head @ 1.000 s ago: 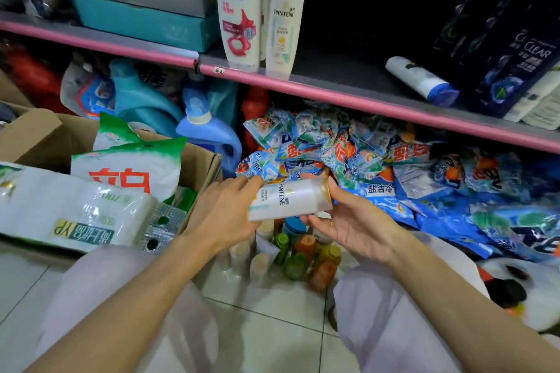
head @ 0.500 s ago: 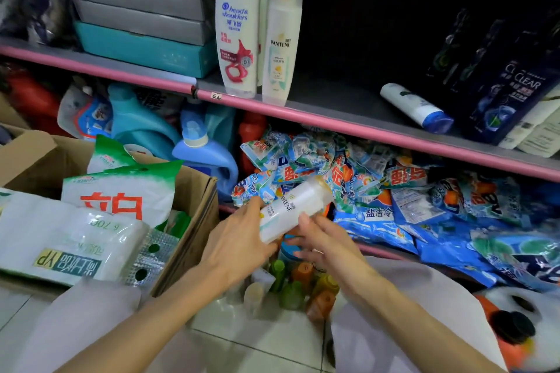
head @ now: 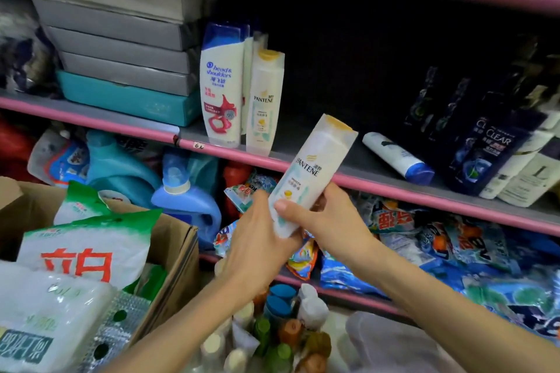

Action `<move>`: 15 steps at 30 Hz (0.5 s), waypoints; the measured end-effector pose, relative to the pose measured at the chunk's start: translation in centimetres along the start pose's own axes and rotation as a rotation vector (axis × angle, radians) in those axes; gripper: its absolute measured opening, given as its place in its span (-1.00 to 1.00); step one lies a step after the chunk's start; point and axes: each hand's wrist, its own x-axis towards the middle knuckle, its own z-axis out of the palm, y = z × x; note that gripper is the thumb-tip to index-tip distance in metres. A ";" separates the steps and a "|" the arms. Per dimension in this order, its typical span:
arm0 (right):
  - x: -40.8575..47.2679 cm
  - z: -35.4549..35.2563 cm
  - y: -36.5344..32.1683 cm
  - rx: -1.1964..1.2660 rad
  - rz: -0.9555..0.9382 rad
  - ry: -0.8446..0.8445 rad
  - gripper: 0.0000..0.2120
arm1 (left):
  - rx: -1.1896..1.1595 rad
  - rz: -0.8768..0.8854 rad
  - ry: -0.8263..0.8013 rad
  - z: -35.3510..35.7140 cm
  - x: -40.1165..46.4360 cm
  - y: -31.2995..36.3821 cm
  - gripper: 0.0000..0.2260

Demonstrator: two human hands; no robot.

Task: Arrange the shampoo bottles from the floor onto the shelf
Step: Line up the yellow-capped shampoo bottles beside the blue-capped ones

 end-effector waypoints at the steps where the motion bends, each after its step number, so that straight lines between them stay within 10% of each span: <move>1: 0.5 -0.4 -0.2 -0.001 0.002 -0.009 -0.61 | -0.014 0.029 -0.032 -0.1 0.6 0.2 -0.60; 5: 3.9 -2.6 -1.6 -0.026 -0.086 0.077 -0.62 | -0.083 0.044 -0.109 -1.4 3.5 0.3 -0.50; 15: 15.1 -4.7 -0.8 -0.290 -0.255 0.265 -0.43 | -0.061 -0.102 0.359 -1.1 10.8 1.5 -0.41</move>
